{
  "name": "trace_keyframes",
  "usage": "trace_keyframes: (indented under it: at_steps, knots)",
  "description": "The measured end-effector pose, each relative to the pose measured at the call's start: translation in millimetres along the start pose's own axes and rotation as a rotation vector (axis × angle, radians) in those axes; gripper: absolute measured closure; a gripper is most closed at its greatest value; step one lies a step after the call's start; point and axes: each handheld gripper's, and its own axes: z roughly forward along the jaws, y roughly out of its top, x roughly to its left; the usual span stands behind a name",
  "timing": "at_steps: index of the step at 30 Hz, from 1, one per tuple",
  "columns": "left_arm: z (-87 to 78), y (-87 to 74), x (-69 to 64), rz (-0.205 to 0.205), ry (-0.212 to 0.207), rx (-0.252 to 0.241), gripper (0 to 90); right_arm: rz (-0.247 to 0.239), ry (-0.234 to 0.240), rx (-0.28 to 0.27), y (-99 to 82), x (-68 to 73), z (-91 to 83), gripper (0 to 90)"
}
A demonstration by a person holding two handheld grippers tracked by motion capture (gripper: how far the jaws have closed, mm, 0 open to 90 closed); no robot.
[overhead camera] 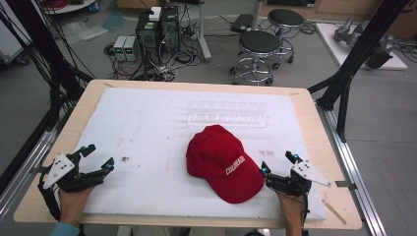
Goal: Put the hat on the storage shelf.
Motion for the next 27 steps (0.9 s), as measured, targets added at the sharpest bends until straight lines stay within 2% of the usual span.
trace_keyframes:
  at_steps: [10,14,17,22,27]
  knots:
    - [0.0,0.0,-0.6,0.004,0.0,-0.002,15.4,0.007,-0.004,-0.002,-0.1,-1.0,-0.2,2.9]
    - [0.1,0.0,-0.5,0.003,0.004,0.0,15.4,0.021,0.013,0.01,0.4,-1.9,0.9,3.0]
    - [-0.6,-0.2,-0.8,0.007,0.004,-0.006,15.4,0.01,0.013,0.006,0.3,-1.8,0.4,3.0]
    - [-0.3,-0.1,0.7,-0.011,0.013,-0.004,15.4,-0.011,0.017,-0.005,-0.2,1.0,-1.0,3.0]
    - [-0.3,-0.1,0.4,-0.009,0.013,-0.004,15.4,-0.004,0.024,0.011,0.9,0.1,0.2,3.0]
